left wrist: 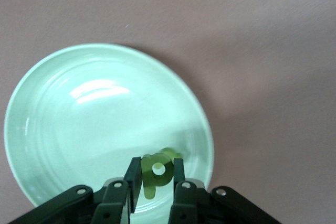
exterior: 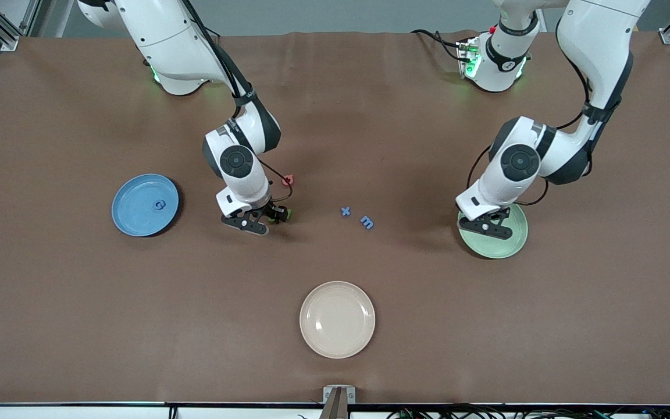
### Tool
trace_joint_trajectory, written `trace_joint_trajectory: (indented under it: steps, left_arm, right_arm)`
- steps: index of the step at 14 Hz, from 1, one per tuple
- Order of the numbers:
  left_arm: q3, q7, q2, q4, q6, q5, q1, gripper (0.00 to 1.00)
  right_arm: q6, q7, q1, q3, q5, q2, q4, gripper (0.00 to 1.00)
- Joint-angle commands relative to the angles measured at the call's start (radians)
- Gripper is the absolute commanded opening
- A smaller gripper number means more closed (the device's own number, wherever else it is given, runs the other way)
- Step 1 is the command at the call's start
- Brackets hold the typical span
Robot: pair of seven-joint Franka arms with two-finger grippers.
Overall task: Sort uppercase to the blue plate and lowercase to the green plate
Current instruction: 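Place the p on the green plate while the right gripper grasps the B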
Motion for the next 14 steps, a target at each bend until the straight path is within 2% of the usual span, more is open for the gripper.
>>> trace_joint_trajectory:
  steps: [1, 2, 4, 6, 7, 8, 9, 10, 12, 14]
  left_arm:
    - [-0.014, 0.061, -0.043, -0.073, 0.050, 0.019, 0.055, 0.02]
    - [-0.013, 0.073, -0.042, -0.087, 0.066, 0.019, 0.062, 0.03]
    - [-0.014, 0.084, -0.039, -0.096, 0.073, 0.066, 0.094, 0.03]
    - [-0.014, 0.085, -0.037, -0.101, 0.075, 0.077, 0.098, 0.05]
    - [-0.014, 0.085, -0.037, -0.101, 0.073, 0.077, 0.098, 0.09]
    - [-0.014, 0.085, -0.037, -0.102, 0.073, 0.077, 0.098, 0.21]
    - [-0.014, 0.085, -0.037, -0.102, 0.075, 0.077, 0.096, 0.30]
    - [-0.014, 0.085, -0.035, -0.101, 0.073, 0.077, 0.096, 0.53]
    - [-0.023, 0.085, -0.037, -0.101, 0.075, 0.077, 0.096, 0.92]
    - [-0.046, 0.073, -0.037, -0.095, 0.073, 0.077, 0.095, 0.99]
  right_arm:
    - [-0.006, 0.014, 0.019, -0.005, 0.011, -0.027, -0.062, 0.64]
    - [-0.004, 0.014, 0.017, -0.005, 0.009, -0.027, -0.060, 0.55]
    - [-0.003, 0.014, 0.017, -0.005, 0.009, -0.026, -0.060, 0.30]
    - [-0.003, 0.011, 0.017, -0.005, 0.009, -0.026, -0.060, 0.16]
    - [-0.004, 0.008, 0.015, -0.007, 0.008, -0.027, -0.060, 0.10]
    - [-0.007, 0.005, 0.015, -0.008, 0.006, -0.030, -0.060, 0.03]
    - [-0.010, -0.001, 0.009, -0.010, 0.003, -0.034, -0.060, 0.00]
    - [-0.030, -0.012, 0.002, -0.011, 0.001, -0.052, -0.060, 0.00]
    - [-0.123, -0.092, -0.039, -0.021, 0.000, -0.105, -0.060, 0.00]
    - [-0.214, -0.206, -0.105, -0.022, -0.002, -0.164, -0.064, 0.00]
